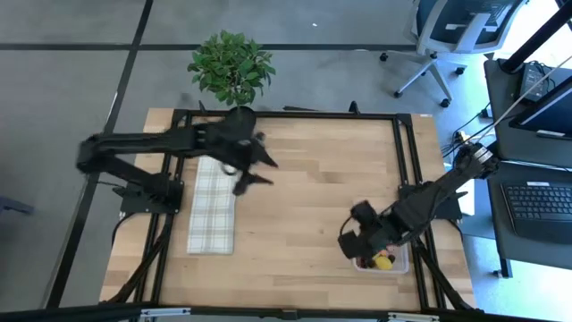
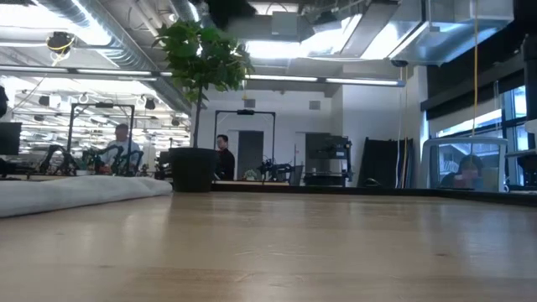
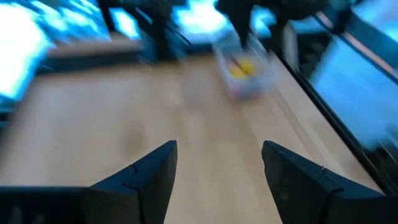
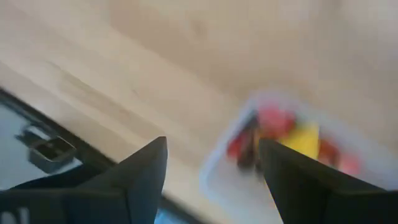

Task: Pick and placing Produce into tupperware
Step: Return to Home Position

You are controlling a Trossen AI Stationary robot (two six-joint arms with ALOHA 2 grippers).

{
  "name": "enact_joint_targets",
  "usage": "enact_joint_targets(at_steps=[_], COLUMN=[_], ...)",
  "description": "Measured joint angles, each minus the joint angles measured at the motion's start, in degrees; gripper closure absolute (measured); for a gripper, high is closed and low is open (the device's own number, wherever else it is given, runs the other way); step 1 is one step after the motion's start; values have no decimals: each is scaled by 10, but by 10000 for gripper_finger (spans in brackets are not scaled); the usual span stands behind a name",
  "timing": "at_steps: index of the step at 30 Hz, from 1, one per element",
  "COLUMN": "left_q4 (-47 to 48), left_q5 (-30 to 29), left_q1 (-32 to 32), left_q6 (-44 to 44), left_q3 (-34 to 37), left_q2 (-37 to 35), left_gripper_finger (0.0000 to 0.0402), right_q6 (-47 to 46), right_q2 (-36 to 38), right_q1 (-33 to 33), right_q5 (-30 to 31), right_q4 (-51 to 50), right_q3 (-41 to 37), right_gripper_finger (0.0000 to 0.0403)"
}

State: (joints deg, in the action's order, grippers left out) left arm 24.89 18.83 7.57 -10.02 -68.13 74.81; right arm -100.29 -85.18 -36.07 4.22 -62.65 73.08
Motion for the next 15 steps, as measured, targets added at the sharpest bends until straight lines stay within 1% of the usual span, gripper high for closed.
enact_joint_targets(at_steps=[2,3,5,6,8,10,15], left_q4=[-38,-48,-52,-52,-53,-55,-60], left_q5=[-50,-77,-120,-138,-161,-178,-213], left_q1=[0,-1,-3,-3,-2,-2,-2], left_q6=[31,42,53,56,76,84,82], left_q3=[31,46,70,81,98,115,152], left_q2=[-64,-92,-143,-163,-200,-232,-298], left_gripper_finger=[174,174,174,174,174,174,174], right_q6=[79,97,115,150,252,352,617], right_q2=[8,12,23,30,51,80,160], right_q1=[10,19,33,41,60,87,161], right_q5=[63,89,161,200,260,282,283], right_q4=[-40,-64,-107,-113,-92,-62,56], right_q3=[41,62,92,103,119,121,84], right_gripper_finger=[149,149,149,149,149,148,148])
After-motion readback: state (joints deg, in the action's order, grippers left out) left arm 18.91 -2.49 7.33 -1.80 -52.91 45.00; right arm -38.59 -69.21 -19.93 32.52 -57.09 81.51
